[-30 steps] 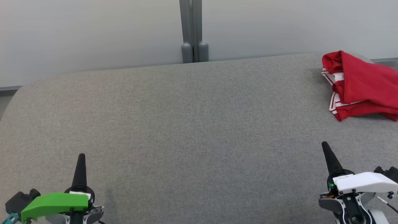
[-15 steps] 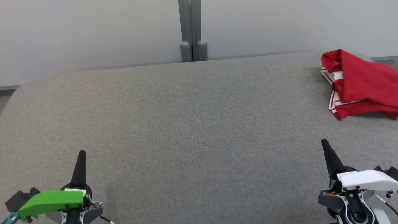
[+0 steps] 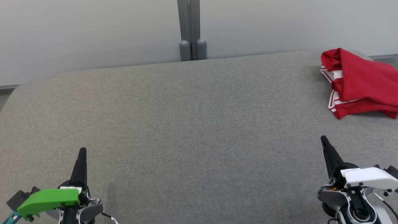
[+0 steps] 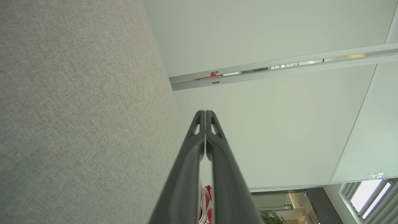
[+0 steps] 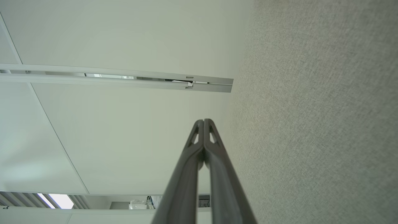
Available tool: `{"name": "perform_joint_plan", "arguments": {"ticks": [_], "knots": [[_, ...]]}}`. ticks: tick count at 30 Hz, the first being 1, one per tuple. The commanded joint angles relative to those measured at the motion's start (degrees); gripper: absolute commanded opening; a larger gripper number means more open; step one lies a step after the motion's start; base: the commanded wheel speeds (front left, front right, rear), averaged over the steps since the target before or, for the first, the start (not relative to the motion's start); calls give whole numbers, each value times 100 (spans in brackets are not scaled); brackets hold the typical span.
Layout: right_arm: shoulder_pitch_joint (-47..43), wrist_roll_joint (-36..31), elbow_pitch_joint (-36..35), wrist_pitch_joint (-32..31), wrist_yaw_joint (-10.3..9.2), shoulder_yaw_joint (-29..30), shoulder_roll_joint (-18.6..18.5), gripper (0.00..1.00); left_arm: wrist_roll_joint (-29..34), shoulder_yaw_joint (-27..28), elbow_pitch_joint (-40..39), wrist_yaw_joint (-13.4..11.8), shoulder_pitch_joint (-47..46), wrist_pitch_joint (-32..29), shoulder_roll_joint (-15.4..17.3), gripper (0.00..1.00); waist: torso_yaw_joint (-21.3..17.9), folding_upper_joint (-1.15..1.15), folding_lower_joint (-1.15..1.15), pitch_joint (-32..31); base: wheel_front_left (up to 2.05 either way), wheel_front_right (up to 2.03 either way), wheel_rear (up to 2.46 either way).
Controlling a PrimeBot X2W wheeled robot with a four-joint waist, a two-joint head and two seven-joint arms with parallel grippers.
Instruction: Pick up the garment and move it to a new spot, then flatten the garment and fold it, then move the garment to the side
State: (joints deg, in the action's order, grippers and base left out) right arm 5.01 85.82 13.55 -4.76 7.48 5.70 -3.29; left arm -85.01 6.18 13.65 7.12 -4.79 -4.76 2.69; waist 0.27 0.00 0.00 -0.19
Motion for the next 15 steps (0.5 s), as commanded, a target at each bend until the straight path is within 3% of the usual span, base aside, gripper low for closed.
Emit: {"name": "perform_joint_plan", "arguments": {"ticks": [1,15], "knots": [[79,123,7,-37,2,25,3,0,-115,31,9,56,-123,-34,33,0,-2,0,0,3,0,0,0],[146,619,51,-178,2,81,31,0,-694,45,46,50,-184,-178,34,0,-23,0,0,32,0,0,0]]}}
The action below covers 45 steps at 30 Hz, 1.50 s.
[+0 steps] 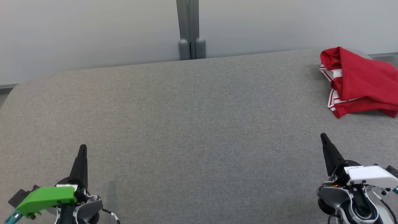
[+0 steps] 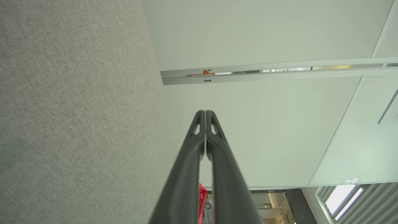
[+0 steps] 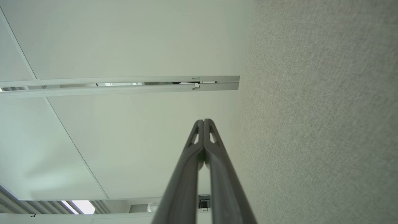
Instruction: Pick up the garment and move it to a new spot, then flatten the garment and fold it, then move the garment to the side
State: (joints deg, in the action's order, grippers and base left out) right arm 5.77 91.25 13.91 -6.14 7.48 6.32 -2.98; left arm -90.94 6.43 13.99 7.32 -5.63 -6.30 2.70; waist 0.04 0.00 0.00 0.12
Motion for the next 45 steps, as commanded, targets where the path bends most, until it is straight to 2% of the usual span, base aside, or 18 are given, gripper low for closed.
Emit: {"name": "perform_joint_plan", "arguments": {"ticks": [1,45], "knots": [[69,106,17,-48,2,22,2,0,-136,21,15,30,-103,-27,33,0,-2,0,0,3,0,0,0],[63,129,19,-57,2,32,9,0,-155,19,13,26,-93,-44,33,0,-4,0,0,6,0,0,0]]}}
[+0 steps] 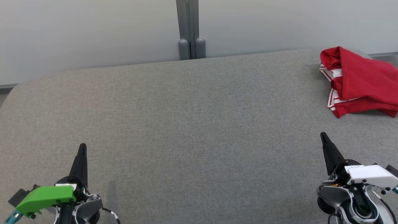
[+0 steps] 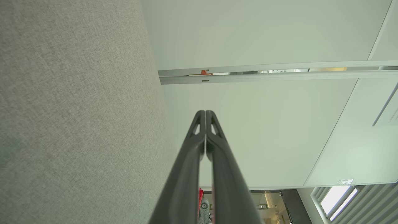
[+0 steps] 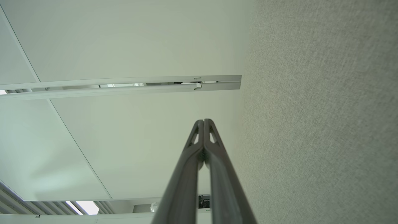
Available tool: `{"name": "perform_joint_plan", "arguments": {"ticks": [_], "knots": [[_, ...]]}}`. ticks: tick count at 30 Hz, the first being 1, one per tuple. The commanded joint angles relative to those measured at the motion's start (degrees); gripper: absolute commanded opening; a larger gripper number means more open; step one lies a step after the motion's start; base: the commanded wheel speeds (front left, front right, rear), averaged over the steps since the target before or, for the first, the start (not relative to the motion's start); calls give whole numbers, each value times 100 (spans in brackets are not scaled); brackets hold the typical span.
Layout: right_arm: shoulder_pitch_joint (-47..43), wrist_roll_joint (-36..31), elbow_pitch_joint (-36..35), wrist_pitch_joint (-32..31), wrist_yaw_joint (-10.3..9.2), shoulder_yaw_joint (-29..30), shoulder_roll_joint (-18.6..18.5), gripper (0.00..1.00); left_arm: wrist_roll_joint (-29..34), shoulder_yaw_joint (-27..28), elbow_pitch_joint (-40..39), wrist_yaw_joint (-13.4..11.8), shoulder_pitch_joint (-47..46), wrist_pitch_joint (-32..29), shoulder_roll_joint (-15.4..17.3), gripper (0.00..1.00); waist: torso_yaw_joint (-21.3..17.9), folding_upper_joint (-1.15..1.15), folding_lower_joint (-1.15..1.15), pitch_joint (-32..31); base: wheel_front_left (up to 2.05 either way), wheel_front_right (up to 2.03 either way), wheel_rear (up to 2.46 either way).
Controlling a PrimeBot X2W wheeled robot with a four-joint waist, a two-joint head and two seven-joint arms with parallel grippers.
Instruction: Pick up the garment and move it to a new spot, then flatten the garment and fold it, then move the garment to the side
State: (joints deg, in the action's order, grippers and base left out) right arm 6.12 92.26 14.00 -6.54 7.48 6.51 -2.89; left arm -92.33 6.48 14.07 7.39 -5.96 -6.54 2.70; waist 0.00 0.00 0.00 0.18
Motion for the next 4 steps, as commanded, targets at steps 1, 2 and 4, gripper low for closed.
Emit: {"name": "perform_joint_plan", "arguments": {"ticks": [1,2,4], "knots": [[28,28,10,-16,2,13,0,0,-16,15,6,19,-60,-20,33,0,0,0,0,0,0,0,0],[28,28,10,-17,2,13,0,0,-16,15,6,19,-60,-20,33,0,0,0,0,0,0,0,0],[28,27,10,-17,2,14,1,0,-16,15,6,19,-60,-20,33,0,0,0,0,0,0,0,0]]}}
